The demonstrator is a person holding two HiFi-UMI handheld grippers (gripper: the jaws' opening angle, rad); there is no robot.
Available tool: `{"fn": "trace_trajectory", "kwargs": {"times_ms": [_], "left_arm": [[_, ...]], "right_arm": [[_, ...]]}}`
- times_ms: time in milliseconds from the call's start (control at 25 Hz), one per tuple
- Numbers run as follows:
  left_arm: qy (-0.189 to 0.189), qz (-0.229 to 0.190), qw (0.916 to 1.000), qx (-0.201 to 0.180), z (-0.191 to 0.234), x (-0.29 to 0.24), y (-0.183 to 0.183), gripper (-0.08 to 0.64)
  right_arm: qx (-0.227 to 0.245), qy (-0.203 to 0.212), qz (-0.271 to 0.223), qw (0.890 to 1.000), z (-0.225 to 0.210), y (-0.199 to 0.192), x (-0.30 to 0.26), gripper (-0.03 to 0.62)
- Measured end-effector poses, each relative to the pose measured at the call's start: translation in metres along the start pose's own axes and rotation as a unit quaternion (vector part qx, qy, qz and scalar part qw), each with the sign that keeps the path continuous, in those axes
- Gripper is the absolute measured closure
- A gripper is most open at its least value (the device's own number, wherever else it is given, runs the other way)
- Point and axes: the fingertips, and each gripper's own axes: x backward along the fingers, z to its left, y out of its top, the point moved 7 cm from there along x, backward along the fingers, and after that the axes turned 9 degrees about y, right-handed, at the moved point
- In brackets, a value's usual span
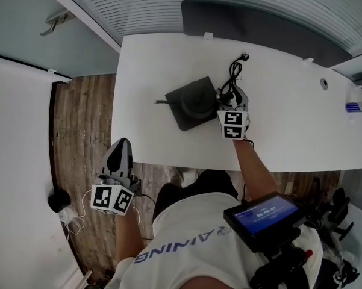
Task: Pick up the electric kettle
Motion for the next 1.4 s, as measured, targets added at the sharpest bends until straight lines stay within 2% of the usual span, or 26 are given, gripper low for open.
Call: {"fn": "trace_trajectory", "kwargs": {"times_ms": [280, 400, 480, 520, 880, 1000, 1120, 1400], "left_arm": [[0.004, 0.000, 1.0000, 0.005, 0.002, -0.008, -0.001, 0.543], [0.005, 0.003, 1.0000, 0.007, 0.002, -0.012, -0.001, 0.543], [0.005, 0.005, 0.9999, 0.010, 0.002, -0.013, -0.002, 0.543], [0.005, 0.005, 0.9999, 0.011, 0.003, -0.014, -0.002, 0.543], [-0.002, 0.011, 0.9998, 0.016, 0.005, -0.021, -0.002, 0.543], [-0.005, 0.011, 0.9997, 0.021, 0.009, -0.020, -0.001, 0.543], [-0.004, 0.009, 0.9997, 0.024, 0.014, -0.019, 0.000, 0.543], [-0.024, -0.001, 0.9994, 0.026, 0.025, -0.013, 0.004, 0.543]], "right_arm": [[0.024, 0.006, -0.016, 1.000, 0.003, 0.012, -0.005, 0.403], [0.034, 0.003, -0.015, 0.999, 0.007, 0.014, -0.006, 0.475], [0.035, -0.004, -0.016, 0.999, 0.009, 0.014, -0.006, 0.546], [0.036, -0.007, -0.016, 0.999, 0.010, 0.014, -0.006, 0.553], [0.049, -0.018, -0.035, 0.998, 0.011, 0.022, -0.006, 0.560], [0.037, -0.023, -0.036, 0.998, 0.009, 0.026, -0.005, 0.560], [0.018, -0.028, -0.041, 0.999, 0.007, 0.038, 0.000, 0.560], [0.012, -0.027, -0.046, 0.999, 0.016, 0.071, 0.023, 0.560]]}}
